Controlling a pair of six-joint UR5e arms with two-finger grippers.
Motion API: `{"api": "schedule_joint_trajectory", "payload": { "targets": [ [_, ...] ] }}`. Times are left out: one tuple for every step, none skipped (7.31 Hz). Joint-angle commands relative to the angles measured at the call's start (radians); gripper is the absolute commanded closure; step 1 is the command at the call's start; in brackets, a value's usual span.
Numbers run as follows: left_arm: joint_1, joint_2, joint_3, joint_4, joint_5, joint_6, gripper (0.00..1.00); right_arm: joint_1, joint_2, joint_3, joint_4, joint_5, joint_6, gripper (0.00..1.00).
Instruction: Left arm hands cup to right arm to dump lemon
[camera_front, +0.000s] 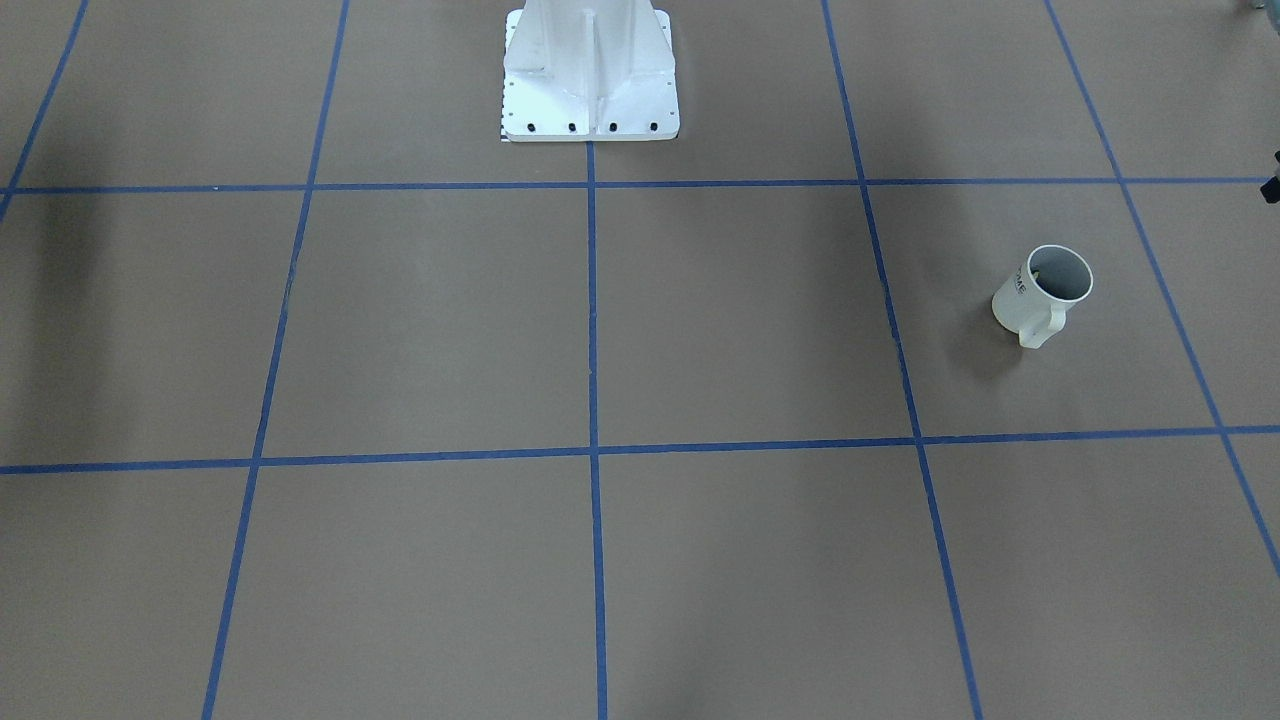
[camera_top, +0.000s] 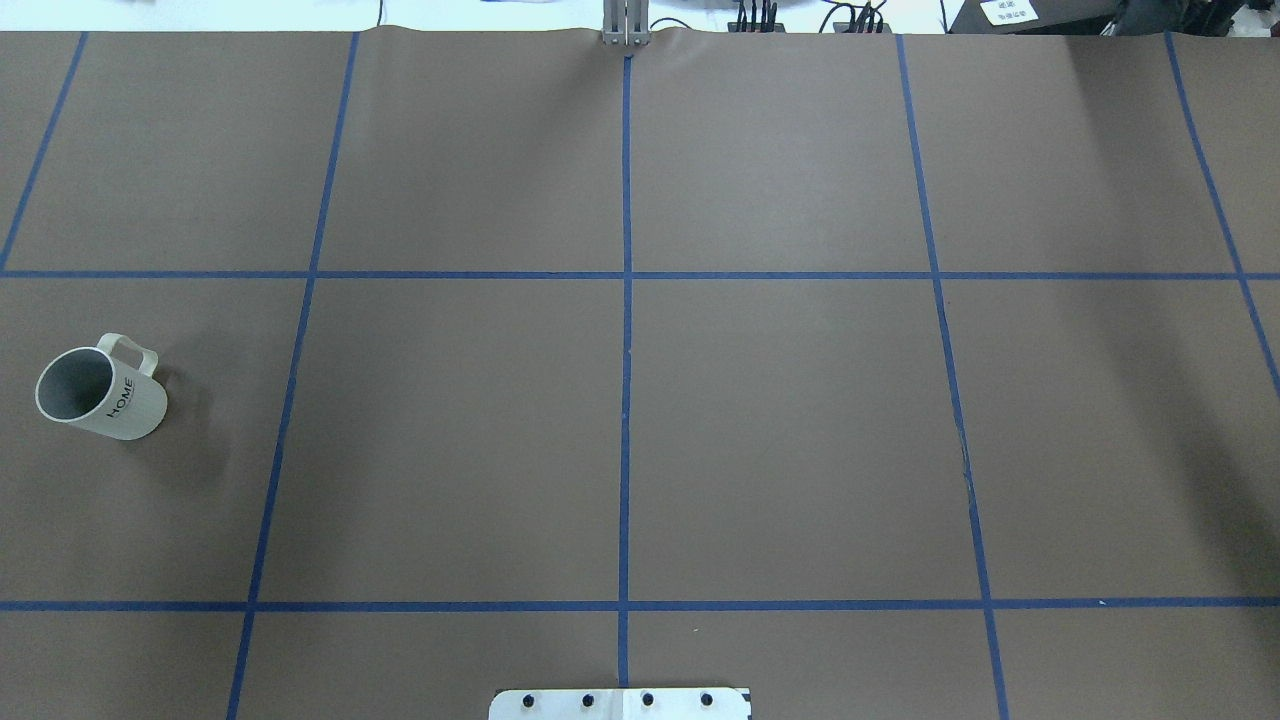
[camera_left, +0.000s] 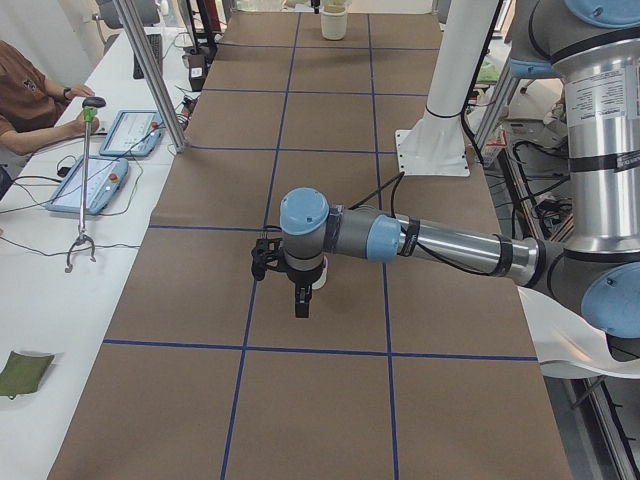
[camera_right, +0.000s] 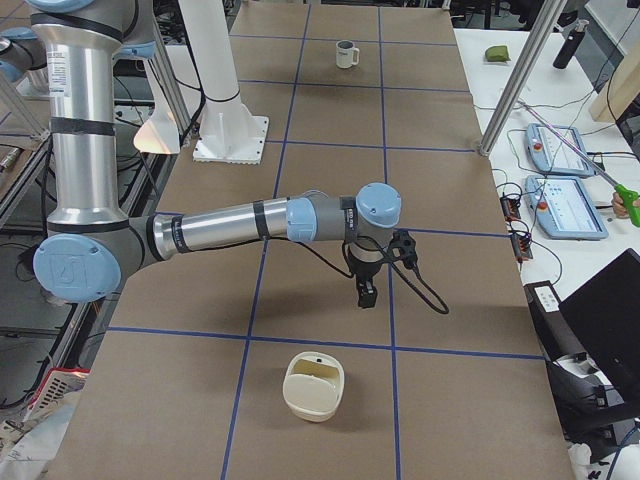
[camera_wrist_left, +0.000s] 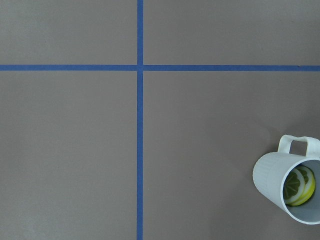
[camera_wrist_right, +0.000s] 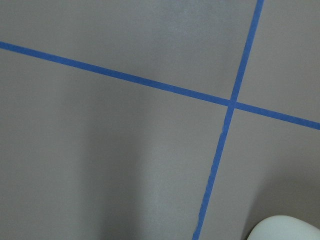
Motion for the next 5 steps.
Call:
{"api": "schedule_joint_trajectory", "payload": {
  "targets": [
    [-0.001, 0.009, -0.009, -0.010, 0.007, 0.011, 0.00, 0.000, -0.002, -0.001, 0.000, 0.000, 0.000, 0.00],
    [0.001, 0.012, -0.012, -0.010, -0.004, 0.002, 0.00, 0.000, -0.011, 0.001, 0.002, 0.002, 0.000, 0.00],
    [0.001, 0.015, 0.002, -0.012, -0.003, 0.003, 0.00, 0.000, -0.014, 0.004, 0.005, 0.002, 0.000, 0.00],
    [0.001, 0.017, 0.000, -0.013, -0.004, 0.002, 0.00, 0.000, -0.012, 0.004, 0.005, 0.003, 0.000, 0.00],
    [0.005, 0.015, 0.002, -0.016, -0.006, 0.003, 0.00, 0.000, -0.009, 0.004, 0.005, 0.005, 0.000, 0.00]
  ]
}}
